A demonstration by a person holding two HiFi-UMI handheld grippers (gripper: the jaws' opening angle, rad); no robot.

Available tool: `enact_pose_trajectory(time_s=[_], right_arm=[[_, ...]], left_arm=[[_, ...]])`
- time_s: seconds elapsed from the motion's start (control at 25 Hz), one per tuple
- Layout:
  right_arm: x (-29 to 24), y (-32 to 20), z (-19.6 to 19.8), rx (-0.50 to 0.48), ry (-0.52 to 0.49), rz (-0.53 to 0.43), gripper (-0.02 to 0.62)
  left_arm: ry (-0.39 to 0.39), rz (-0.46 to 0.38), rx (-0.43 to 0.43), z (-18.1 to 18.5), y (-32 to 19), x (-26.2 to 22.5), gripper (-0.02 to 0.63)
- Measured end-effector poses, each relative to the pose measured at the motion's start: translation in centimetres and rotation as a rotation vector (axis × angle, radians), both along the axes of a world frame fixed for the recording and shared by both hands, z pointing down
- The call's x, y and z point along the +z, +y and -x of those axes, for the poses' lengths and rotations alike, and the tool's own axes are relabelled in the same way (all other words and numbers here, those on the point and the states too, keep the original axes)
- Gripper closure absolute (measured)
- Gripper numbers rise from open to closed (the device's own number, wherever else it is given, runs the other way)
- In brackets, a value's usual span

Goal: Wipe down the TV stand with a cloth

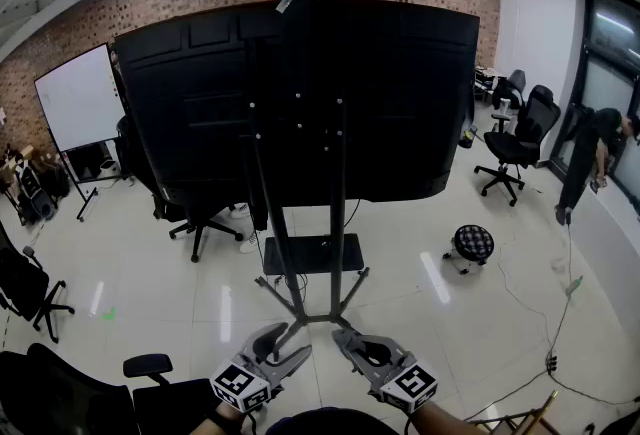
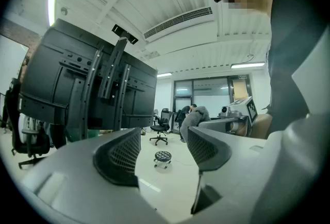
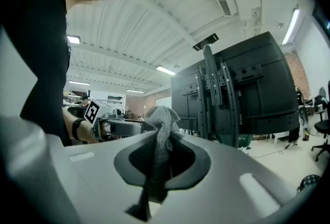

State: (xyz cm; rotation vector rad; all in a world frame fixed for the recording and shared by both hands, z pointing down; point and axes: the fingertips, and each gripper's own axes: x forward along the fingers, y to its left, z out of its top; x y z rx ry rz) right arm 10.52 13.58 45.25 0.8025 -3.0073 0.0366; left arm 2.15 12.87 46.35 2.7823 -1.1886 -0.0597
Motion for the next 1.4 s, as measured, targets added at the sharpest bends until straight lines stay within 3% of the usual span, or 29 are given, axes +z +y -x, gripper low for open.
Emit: enact_pose_trajectory(time_s=[0.28,0.56,0.84,1.4], right_arm=[[-0.4,-1.8,-0.2,-0.008,0.007,-0.038,0.575],[0.0,-4.1,1.4,-0.025,-0.003,-0.014,0.575],[-0.5,-9.7,4.0,-0.003,0.005,-0.019,0.574],[-4.6,-23.2,11.7,0.061,-0.003,-0.112,0.574]], left_arm=[[-0.015,-0.017,-0.008,-0.6,-1.2,-0.6,0.296],[-0.004,-0.003,0.014,-0.2,-4.0,0.4,0.296],[0.01,-0.001,0.033,2.9,-10.3,0.1,0.296],[-0.019,-0.111,0.161,9.3,-23.2,-5.0,0.288]])
